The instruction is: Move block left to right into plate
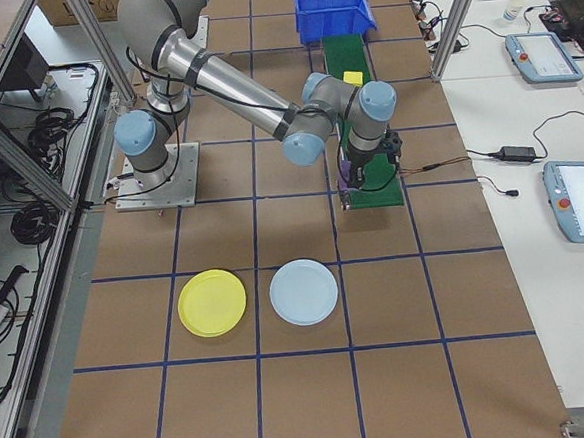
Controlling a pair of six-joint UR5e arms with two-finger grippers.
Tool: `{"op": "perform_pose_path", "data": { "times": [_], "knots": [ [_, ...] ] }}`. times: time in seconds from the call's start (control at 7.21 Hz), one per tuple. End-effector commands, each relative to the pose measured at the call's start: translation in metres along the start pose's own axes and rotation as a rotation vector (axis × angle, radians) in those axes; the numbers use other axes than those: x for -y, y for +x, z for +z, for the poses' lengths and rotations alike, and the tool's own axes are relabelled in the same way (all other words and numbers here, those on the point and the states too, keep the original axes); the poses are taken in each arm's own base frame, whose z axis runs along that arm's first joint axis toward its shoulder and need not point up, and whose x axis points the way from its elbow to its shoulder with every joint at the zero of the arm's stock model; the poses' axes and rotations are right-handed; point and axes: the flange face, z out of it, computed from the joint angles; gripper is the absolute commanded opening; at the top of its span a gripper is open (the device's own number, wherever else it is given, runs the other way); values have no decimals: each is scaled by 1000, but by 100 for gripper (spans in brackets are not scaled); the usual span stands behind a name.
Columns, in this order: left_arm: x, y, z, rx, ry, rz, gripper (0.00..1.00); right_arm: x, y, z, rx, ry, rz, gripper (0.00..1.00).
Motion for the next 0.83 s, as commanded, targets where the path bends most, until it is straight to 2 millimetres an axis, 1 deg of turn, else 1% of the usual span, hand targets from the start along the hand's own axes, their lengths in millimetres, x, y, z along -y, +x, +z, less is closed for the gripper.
{"op": "perform_pose_path", "data": {
  "times": [0.0, 0.14, 0.28, 0.42, 0.55, 0.69],
  "knots": [
    [0, 0, 0, -2, 0, 0, 100, -41, 101, -2, -12, -8, -75, 16],
    [0, 0, 0, -3, 0, 0, 100, -65, 148, 2, -15, -2, -77, 16],
    [0, 1, 0, -3, 0, 1, 100, -82, 177, 18, -15, 2, -87, 17],
    [0, 1, 0, -3, 0, 3, 100, -99, 198, 38, -13, 8, -75, 17],
    [0, 1, 0, -3, 0, 3, 100, -115, 219, 45, -35, 30, -70, 18],
    [0, 1, 0, -3, 0, 3, 100, -123, 231, 53, -31, 28, -76, 20]
  ]
}}
